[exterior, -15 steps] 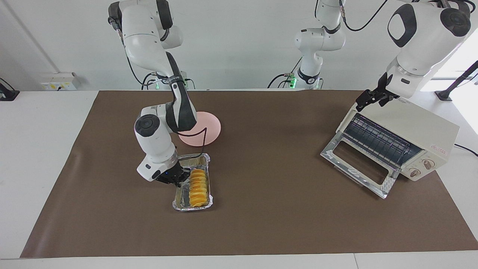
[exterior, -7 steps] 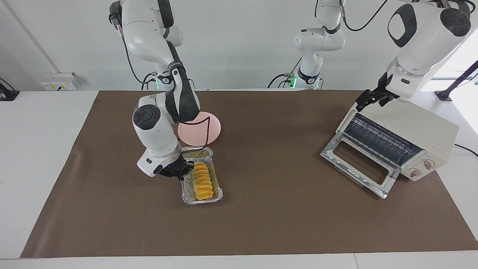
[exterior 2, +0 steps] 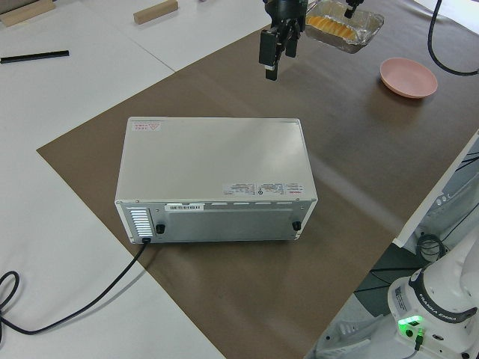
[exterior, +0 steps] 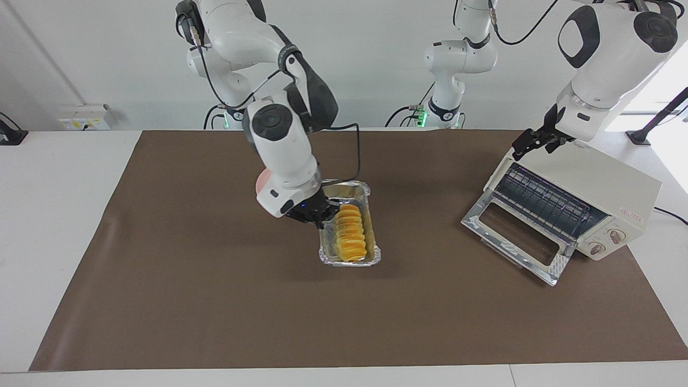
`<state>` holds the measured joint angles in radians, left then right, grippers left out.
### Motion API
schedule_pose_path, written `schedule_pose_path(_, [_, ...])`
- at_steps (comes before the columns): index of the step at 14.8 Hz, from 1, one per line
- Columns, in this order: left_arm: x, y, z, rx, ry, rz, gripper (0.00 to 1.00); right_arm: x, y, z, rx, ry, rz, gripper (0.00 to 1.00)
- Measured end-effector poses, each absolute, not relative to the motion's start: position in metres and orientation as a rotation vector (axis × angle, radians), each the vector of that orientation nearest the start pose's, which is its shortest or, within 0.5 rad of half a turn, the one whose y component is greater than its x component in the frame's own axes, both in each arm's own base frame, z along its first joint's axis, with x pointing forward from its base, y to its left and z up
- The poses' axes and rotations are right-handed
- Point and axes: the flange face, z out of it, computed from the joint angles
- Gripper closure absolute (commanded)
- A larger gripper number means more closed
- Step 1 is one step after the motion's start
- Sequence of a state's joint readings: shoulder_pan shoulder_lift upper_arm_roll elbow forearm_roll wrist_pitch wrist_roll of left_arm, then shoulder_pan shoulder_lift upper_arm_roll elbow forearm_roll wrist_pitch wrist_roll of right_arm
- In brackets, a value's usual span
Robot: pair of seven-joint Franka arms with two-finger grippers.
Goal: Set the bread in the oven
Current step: 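Slide the foil tray toward the toaster oven with the right gripper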
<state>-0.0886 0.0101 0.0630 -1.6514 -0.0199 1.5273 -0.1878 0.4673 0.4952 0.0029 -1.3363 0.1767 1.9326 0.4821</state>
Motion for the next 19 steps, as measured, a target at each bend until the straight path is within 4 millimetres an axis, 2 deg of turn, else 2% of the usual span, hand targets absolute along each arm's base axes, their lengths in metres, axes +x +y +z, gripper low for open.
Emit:
schedule_pose_path(2, [0.548,-0.016,0.578,-3.129,-0.255,0.213,0.0,0.605,0.386,0.453,-2.931,0.118,-0.022,1.0])
schedule_pose_path(3, [0.548,-0.016,0.578,-3.129,-0.255,0.213,0.0,0.596,0.404,0.447,-2.925,0.118,-0.028,1.0])
schedule_pose_path(6, [0.548,-0.016,0.578,-3.129,-0.255,0.213,0.0,0.585,0.433,0.409,-2.913,0.127,-0.053,1.0])
schedule_pose_path(9, [0.548,-0.016,0.578,-3.129,-0.255,0.213,0.0,0.58,0.437,0.355,-2.91,0.139,-0.083,1.0])
schedule_pose_path(11, [0.548,-0.016,0.578,-3.129,-0.255,0.213,0.0,0.578,0.434,0.34,-2.907,0.15,-0.098,1.0])
schedule_pose_path(15, [0.548,-0.016,0.578,-3.129,-0.255,0.213,0.0,0.57,0.433,0.321,-2.898,0.152,-0.129,1.0])
schedule_pose_path(16, [0.548,-0.016,0.578,-3.129,-0.255,0.213,0.0,0.57,0.433,0.32,-2.898,0.153,-0.131,0.43])
schedule_pose_path(17, [0.548,-0.016,0.578,-3.129,-0.255,0.213,0.0,0.571,0.433,0.32,-2.898,0.154,-0.131,0.0])
schedule_pose_path(19, [0.548,-0.016,0.578,-3.129,-0.255,0.213,0.0,0.571,0.433,0.321,-2.897,0.156,-0.133,0.0])
